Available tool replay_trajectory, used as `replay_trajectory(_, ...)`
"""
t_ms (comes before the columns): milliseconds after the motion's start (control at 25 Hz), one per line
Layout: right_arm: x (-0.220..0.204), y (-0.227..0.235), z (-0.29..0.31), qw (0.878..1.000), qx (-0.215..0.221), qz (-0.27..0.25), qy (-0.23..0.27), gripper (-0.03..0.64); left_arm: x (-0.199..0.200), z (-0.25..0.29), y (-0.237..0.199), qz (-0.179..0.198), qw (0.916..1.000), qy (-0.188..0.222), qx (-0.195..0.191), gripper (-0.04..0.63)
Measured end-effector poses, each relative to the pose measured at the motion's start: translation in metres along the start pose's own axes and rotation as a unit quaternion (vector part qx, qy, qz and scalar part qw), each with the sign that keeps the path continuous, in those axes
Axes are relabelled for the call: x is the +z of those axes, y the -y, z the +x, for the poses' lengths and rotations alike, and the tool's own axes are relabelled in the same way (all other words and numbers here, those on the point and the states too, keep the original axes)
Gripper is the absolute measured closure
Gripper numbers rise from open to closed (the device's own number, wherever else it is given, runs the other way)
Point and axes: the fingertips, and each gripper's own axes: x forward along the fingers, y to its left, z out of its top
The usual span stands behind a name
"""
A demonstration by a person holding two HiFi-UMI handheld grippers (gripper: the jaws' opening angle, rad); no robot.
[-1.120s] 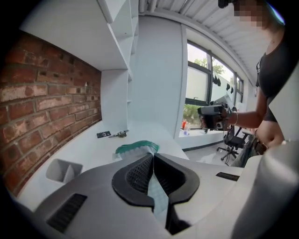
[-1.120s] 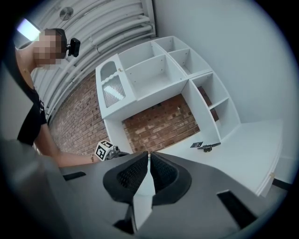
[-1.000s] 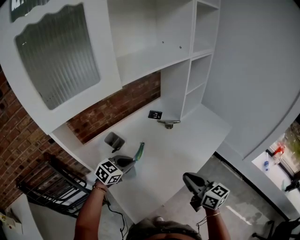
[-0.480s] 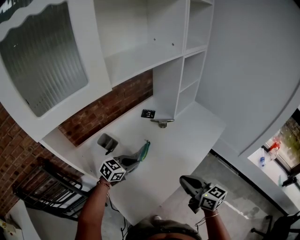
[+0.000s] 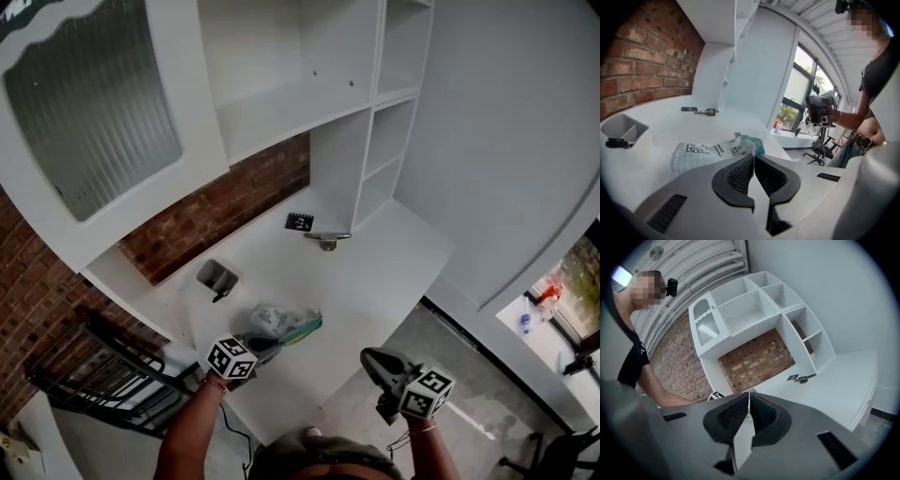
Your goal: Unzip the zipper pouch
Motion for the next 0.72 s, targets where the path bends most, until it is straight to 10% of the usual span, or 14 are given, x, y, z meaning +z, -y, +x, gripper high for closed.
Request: replay_trajectory(720, -0.007, -0.036, 0.011, 0.998, 0.053, -0.024, -0.005, 0.608, -0.019, -0.055, 0.043, -0.086, 0.9861, 0.11, 0.091, 0.534)
